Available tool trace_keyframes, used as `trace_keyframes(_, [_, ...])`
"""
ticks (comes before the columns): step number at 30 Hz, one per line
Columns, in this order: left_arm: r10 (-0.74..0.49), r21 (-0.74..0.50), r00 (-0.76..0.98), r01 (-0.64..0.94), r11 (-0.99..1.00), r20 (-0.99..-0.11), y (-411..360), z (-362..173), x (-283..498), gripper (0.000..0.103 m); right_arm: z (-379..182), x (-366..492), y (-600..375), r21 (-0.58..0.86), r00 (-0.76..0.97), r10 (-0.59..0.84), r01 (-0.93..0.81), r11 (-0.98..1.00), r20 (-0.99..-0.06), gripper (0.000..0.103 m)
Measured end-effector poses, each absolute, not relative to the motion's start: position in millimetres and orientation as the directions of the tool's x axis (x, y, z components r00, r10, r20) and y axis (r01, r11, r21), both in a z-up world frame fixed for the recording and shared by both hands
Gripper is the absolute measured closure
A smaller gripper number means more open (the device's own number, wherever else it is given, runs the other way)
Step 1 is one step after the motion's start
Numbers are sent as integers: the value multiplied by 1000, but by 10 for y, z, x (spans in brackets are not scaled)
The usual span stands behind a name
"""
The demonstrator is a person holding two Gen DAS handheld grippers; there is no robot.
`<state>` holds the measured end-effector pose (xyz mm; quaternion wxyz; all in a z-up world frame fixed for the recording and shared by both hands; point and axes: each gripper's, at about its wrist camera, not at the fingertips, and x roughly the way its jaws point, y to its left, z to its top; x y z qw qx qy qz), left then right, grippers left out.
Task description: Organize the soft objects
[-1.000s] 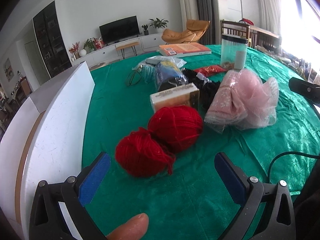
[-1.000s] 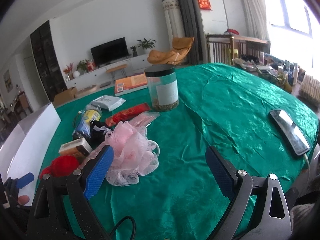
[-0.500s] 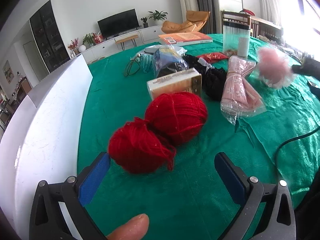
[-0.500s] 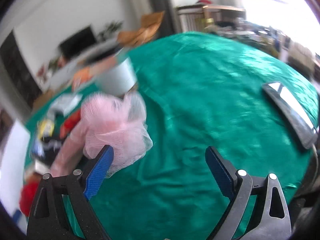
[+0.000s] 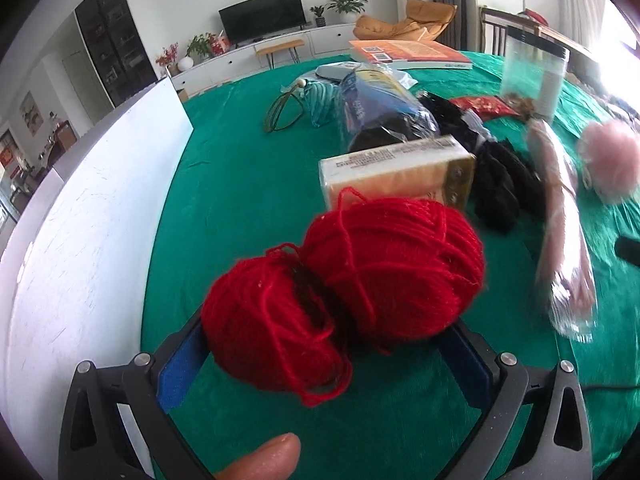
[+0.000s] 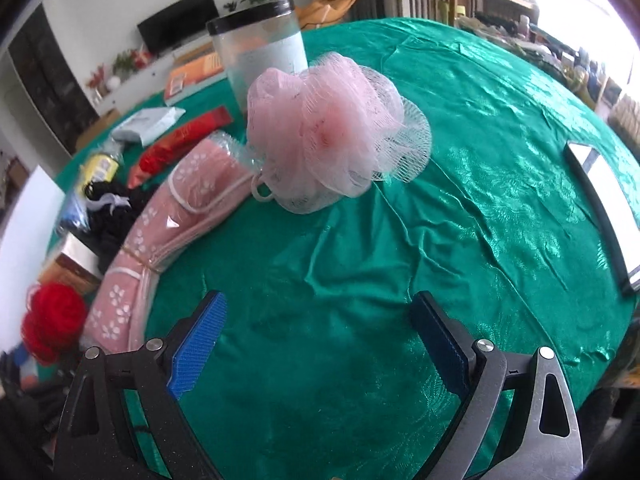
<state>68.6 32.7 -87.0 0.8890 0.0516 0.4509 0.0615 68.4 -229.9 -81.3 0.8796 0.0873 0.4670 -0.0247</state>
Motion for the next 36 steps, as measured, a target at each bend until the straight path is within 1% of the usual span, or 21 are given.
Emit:
trace_keyframes(7, [81, -2, 578, -141, 990, -812, 523, -942, 849, 0, -859, 725, -2124, -12, 527, -63, 98, 995, -847, 7])
trace_keyframes(36, [83, 2, 580, -138, 990, -810, 526, -952, 850, 0, -862, 737, -2149, -10, 526, -60, 98, 995, -849, 7])
